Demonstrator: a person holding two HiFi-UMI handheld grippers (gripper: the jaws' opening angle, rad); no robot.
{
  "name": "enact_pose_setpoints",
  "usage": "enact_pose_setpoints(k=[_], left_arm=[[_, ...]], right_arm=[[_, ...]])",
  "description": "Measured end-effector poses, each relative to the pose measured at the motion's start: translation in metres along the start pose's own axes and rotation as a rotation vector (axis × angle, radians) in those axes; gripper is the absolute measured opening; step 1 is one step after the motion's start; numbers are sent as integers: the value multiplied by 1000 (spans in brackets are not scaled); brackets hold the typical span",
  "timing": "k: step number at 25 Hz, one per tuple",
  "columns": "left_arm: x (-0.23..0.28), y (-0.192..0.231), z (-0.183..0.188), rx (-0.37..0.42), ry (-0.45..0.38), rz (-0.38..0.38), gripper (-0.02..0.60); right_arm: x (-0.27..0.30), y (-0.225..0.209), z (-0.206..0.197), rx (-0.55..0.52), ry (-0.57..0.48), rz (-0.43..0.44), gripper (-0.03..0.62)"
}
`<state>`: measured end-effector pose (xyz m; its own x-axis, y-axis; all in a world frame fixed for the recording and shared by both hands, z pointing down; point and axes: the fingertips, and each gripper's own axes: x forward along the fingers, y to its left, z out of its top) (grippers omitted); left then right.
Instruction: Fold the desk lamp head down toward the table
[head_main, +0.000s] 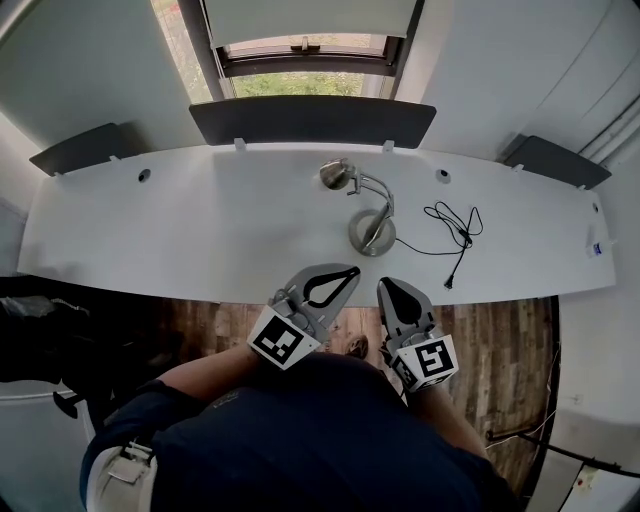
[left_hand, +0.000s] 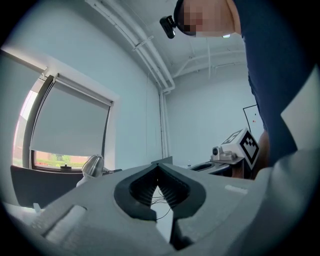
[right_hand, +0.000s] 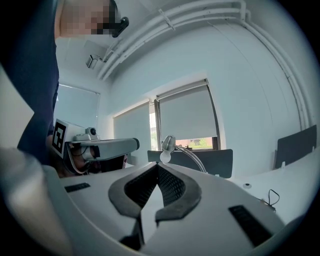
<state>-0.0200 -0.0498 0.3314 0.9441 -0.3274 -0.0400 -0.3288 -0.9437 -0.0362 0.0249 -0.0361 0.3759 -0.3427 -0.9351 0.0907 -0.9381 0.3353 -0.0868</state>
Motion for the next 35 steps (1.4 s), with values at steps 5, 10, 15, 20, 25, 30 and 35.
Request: enact_pose_setpoints(k=[5,10,15,20,25,30,35], left_arm=[[19,10,-5,2,18,82,6],[40,22,-13,15,55,138,6],[61,35,-24,35,99,189,6],[77,55,-33,83,127,237,6],[86,71,-39,123,157,280,6],[88,83,-40,174,183,311,8],[89,90,-39,221,199,342,37]], right_arm=[[2,-22,-6,-3,31,52,9],[9,-46,-11,2,45,82,11],[17,-72,-18,11,55,81,11],[31,-98,-25,-9,53,67,11],[45,-113,-33,-8,60,55,11],[60,-117,-43,-13,76,55,12],[71,-121,-58,-10,98,53,14]])
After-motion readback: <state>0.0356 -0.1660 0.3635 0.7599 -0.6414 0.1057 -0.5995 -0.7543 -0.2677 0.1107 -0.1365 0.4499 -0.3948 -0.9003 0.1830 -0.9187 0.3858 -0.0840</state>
